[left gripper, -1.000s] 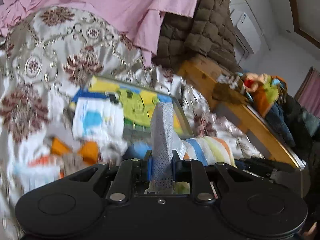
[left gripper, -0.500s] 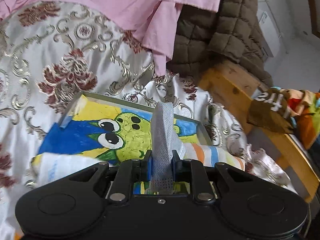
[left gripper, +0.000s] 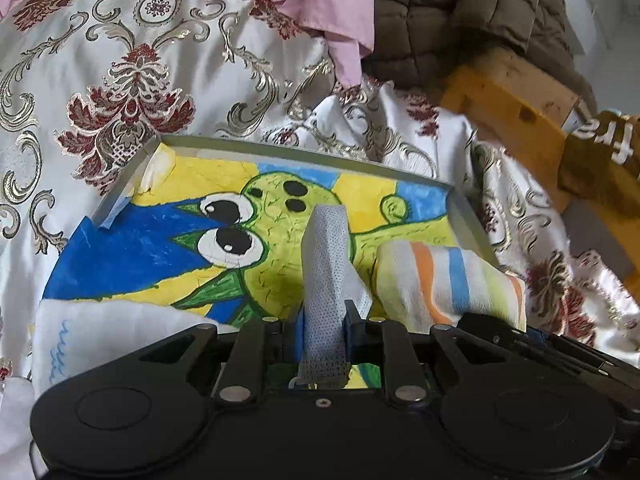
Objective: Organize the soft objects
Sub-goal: 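Carry the mask into the frog-painting tray and open the left tool while the right tool drops the towel there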
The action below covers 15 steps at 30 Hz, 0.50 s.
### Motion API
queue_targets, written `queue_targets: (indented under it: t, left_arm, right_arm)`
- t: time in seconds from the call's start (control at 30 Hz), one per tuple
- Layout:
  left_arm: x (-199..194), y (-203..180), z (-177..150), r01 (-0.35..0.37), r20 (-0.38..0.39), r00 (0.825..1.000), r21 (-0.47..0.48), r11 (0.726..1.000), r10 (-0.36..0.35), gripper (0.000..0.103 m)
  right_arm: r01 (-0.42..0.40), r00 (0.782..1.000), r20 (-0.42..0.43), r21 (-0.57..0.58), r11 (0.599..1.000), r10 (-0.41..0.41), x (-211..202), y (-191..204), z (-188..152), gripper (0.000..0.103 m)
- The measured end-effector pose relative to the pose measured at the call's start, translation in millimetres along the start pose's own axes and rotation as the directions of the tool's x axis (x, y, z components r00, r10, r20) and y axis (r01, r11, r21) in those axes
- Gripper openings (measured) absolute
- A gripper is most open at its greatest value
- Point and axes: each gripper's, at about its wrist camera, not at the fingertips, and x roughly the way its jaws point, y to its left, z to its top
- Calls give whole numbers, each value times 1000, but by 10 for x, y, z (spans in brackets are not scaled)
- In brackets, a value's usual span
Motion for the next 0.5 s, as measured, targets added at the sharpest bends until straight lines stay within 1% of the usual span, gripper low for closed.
queue_targets:
  t: [0.1,0.2,0.27,0.33,0.37,0.4,0.47,0.5]
  left_arm:
    - [34,-52,-37,-34,-18,999,28,999,34,22]
    - [48,-107,-61,-84,-24,996,59,995,85,27]
    - [30,-117,-68,-97,-27,995,59,994,99,39]
    - [-22,-115,-70,-96,-20,995,53,994,98,44]
    - [-57,-116,-68,-102,-15,995,49,994,103,48]
    - [-98,-118,-65,-111,-8,994,47,993,111,50]
    - [-194,-123,-48,-122,10,992,44,992,122,55]
    - [-248,-131,-36,-126,21,992,44,991,126,56]
  right_arm:
    - [6,1000,-7,-6,1000,-6,-12,-15,-8,37]
    - [7,1000,1,-12,1000,-7,-53,-18,-19,42]
    - [9,1000,5,-17,1000,-9,-88,-6,-12,46]
    - [7,1000,12,-19,1000,-7,-128,9,2,55]
    - [9,1000,15,-19,1000,-9,-156,19,14,57]
    - [11,1000,22,-18,1000,-10,-192,26,25,60]
    - [9,999,38,-19,1000,-8,-276,46,51,67]
    - [12,999,47,-22,1000,-11,-327,58,66,72]
